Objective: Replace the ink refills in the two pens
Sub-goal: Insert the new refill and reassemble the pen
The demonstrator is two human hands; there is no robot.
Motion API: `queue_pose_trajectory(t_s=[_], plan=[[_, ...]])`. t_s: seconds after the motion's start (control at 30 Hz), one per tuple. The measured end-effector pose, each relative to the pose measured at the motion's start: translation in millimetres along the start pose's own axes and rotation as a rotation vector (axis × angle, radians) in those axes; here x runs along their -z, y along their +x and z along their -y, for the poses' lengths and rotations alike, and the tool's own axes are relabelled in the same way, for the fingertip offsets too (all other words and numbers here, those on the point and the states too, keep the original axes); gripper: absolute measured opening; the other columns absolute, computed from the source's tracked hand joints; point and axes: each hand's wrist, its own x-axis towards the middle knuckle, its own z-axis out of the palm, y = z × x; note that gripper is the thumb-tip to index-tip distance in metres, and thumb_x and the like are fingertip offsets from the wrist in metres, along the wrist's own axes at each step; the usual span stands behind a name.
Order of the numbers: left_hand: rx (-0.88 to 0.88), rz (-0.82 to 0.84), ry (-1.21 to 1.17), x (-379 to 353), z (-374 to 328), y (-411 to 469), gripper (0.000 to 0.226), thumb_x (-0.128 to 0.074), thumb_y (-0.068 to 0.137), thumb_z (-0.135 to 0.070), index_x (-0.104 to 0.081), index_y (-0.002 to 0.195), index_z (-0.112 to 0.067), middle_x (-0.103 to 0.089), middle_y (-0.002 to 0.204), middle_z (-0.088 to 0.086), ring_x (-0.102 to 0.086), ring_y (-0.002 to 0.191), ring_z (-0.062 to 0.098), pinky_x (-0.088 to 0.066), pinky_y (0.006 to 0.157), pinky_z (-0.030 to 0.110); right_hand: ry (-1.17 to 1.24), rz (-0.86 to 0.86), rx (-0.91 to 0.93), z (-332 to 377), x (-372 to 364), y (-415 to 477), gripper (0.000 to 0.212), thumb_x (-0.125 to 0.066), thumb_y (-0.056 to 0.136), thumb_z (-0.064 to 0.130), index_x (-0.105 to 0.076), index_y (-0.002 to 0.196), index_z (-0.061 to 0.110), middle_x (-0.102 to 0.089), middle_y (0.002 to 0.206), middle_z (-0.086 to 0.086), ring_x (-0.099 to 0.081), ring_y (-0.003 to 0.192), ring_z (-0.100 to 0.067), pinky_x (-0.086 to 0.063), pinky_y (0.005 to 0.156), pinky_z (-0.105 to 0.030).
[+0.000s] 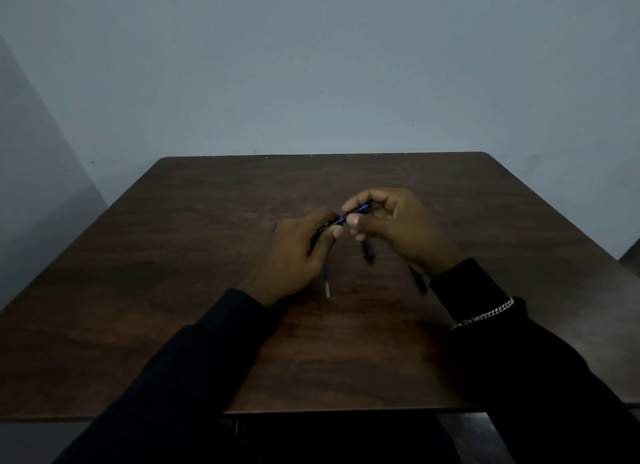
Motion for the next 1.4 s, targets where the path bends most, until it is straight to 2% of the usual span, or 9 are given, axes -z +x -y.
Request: queue_pose_trajectory(t_s=[0.1,0.23,0.33,0.43,0.6,0.73,0.83,1.03,1.4], plan=[[0.010,-0.005,0.007,0,0,0,0.014,-0.057,0.110,-0.020,-0.069,0.112,-0.013,-0.061,0.071,-0.007,-0.058,0.060,0.010,-0.037,0.057,0.022,0.054,-0.006,-0.038,0,-1,0,0.019,-0.071,0.093,0.002,-0.069,0.111,0.003,-0.073,0.096,-0.017,-0.070,0.080,-0.019,-0.060,0.068,-0.029],[-0.006,-0.007,0.015,1,-2,-1,0.016,-0.058,0.110,-0.019,-0.070,0.119,-0.014,-0.064,0.075,-0.009,-0.061,0.064,0.011,-0.041,0.059,0.021,0.049,-0.061,-0.096,-1,-3,1,0.027,-0.074,0.094,0.020,-0.070,0.101,-0.007,-0.071,0.082,-0.019,-0.068,0.065,-0.019,-0.058,0.059,-0.028],[0.004,0.000,0.027,1,-1,0,0.014,-0.057,0.110,-0.020,-0.069,0.115,-0.014,-0.060,0.072,-0.010,-0.059,0.061,0.011,-0.038,0.058,0.020,0.048,-0.029,-0.067,0,-1,0,0.012,-0.071,0.095,0.009,-0.071,0.101,-0.001,-0.073,0.092,-0.028,-0.069,0.072,-0.023,-0.059,0.064,-0.027],[0.000,0.001,0.011,1,-1,0,0.013,-0.057,0.110,-0.019,-0.068,0.116,-0.014,-0.060,0.071,-0.009,-0.059,0.061,0.012,-0.037,0.057,0.019,0.086,0.009,-0.065,0,-1,0,0.014,-0.070,0.094,0.004,-0.070,0.108,0.006,-0.074,0.102,-0.028,-0.070,0.084,-0.028,-0.059,0.069,-0.031],[-0.007,-0.006,0.024,0,-2,0,0.015,-0.058,0.110,-0.018,-0.069,0.119,-0.014,-0.062,0.075,-0.011,-0.061,0.063,0.011,-0.039,0.060,0.017,0.087,-0.064,-0.127,-3,-3,1,0.029,-0.074,0.093,0.021,-0.071,0.102,-0.006,-0.073,0.081,-0.014,-0.068,0.065,-0.017,-0.058,0.059,-0.026],[0.012,0.010,0.020,-1,2,-1,0.015,-0.056,0.111,-0.023,-0.068,0.117,-0.016,-0.064,0.073,-0.006,-0.060,0.063,0.012,-0.043,0.058,0.027,0.097,-0.040,-0.072,-2,0,1,0.007,-0.072,0.094,0.008,-0.073,0.100,0.007,-0.074,0.089,-0.023,-0.070,0.078,-0.024,-0.058,0.069,-0.032],[0.007,-0.005,0.015,-1,2,-1,0.015,-0.056,0.111,-0.023,-0.067,0.118,-0.016,-0.063,0.072,-0.006,-0.060,0.062,0.011,-0.043,0.058,0.028,0.160,-0.037,-0.084,-1,-1,0,0.016,-0.072,0.092,0.004,-0.072,0.108,0.006,-0.073,0.097,-0.027,-0.069,0.085,-0.027,-0.058,0.071,-0.033],[0.001,-0.019,0.012,-1,2,-1,0.014,-0.055,0.111,-0.023,-0.066,0.118,-0.016,-0.064,0.073,-0.004,-0.061,0.063,0.013,-0.046,0.059,0.035,0.168,-0.073,-0.124,-1,-2,0,0.024,-0.075,0.091,0.014,-0.072,0.105,-0.004,-0.075,0.087,-0.017,-0.070,0.074,-0.019,-0.059,0.066,-0.026],[0.104,-0.045,-0.038,-1,3,0,0.014,-0.054,0.112,-0.025,-0.067,0.113,-0.020,-0.056,0.065,-0.008,-0.051,0.054,0.009,-0.036,0.052,0.027,0.324,-0.221,-0.143,10,4,1,0.005,-0.066,0.097,0.010,-0.070,0.098,0.008,-0.076,0.090,-0.011,-0.074,0.078,-0.018,-0.057,0.063,-0.025]])
